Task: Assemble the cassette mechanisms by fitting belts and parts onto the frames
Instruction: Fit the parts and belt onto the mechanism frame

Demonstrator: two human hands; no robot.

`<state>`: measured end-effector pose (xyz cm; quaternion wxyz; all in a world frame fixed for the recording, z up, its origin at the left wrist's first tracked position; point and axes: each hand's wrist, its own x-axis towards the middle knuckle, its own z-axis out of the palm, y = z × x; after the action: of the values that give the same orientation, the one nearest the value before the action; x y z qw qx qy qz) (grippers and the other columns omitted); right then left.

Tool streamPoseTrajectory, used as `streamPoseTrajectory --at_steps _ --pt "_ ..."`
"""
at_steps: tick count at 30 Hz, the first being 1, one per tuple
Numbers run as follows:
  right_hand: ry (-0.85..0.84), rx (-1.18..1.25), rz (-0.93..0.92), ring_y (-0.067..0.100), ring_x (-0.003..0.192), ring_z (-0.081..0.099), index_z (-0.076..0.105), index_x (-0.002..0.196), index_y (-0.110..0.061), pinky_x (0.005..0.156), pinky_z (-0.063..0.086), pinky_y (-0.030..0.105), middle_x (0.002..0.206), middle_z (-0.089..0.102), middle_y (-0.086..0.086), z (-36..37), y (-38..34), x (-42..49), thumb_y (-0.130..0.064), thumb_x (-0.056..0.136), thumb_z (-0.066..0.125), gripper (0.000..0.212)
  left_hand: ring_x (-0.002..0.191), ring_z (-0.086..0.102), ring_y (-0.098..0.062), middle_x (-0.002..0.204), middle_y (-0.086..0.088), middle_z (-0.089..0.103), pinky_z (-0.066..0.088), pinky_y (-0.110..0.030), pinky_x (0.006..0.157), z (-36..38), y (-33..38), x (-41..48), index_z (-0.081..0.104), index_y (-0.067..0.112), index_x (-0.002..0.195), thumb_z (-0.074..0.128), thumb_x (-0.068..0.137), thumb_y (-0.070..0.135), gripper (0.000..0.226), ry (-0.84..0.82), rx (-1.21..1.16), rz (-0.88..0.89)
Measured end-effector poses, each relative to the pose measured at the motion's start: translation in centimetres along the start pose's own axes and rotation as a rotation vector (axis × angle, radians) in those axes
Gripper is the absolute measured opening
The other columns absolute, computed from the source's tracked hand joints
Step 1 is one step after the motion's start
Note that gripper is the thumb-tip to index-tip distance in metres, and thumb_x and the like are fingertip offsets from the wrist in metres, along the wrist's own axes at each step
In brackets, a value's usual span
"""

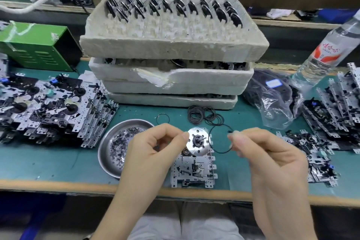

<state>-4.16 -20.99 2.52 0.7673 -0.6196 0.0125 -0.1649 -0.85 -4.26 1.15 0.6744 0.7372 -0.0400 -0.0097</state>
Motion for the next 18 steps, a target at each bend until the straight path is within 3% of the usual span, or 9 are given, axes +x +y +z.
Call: streamPoseTrajectory --at_steps 2,5,9,12,18 --pt "-0.026 0.111 0.060 0.008 0.065 0.060 0.075 0.068 -0.012 0.065 0.049 0.015 0.066 0.067 0.000 0.0 -0.5 0.0 -0.045 0.061 0.085 0.035 0.061 0.043 -0.010 0.069 -0.019 0.052 0.036 -0.019 0.057 0.0 -0.1 0.0 0.071 0.021 0.071 0.065 0.067 0.055 0.035 0.002 0.000 -0.006" --pt "-0.050 -0.005 0.051 0.009 0.064 0.059 0.074 0.067 -0.013 0.066 0.049 0.016 0.064 0.066 -0.002 0.4 -0.6 0.0 -0.038 0.065 0.083 0.027 0.062 0.041 -0.012 0.069 -0.021 0.050 0.035 -0.021 0.058 0.0 0.1 -0.1 0.071 0.023 0.068 0.065 0.068 0.055 0.032 -0.019 -0.001 0.003" --pt "0.050 -0.325 -0.056 0.034 0.066 0.051 0.074 0.070 -0.014 0.064 0.043 0.042 0.065 0.065 0.006 0.2 0.3 -0.2 -0.023 0.073 0.082 0.013 0.054 0.035 -0.007 0.060 -0.005 0.044 0.031 -0.015 0.052 -0.2 0.5 -0.3 0.068 0.026 0.063 0.065 0.069 0.053 0.028 -0.054 -0.037 0.023" --pt "0.083 -0.428 -0.135 0.030 0.064 0.046 0.073 0.072 -0.019 0.063 0.038 0.037 0.065 0.064 0.003 -0.1 0.5 -0.1 -0.024 0.074 0.083 0.011 0.050 0.036 -0.002 0.058 0.012 0.048 0.031 -0.010 0.051 -0.3 0.7 -0.3 0.069 0.029 0.062 0.066 0.070 0.051 0.024 -0.082 -0.075 0.037" --pt "0.070 -0.419 -0.104 0.032 0.065 0.049 0.074 0.073 -0.020 0.061 0.040 0.039 0.065 0.065 0.004 -0.4 0.2 0.2 -0.027 0.075 0.077 0.008 0.057 0.042 0.001 0.061 0.015 0.054 0.035 -0.007 0.055 -0.4 0.7 -0.3 0.071 0.029 0.066 0.064 0.071 0.050 0.022 -0.154 -0.093 0.058"
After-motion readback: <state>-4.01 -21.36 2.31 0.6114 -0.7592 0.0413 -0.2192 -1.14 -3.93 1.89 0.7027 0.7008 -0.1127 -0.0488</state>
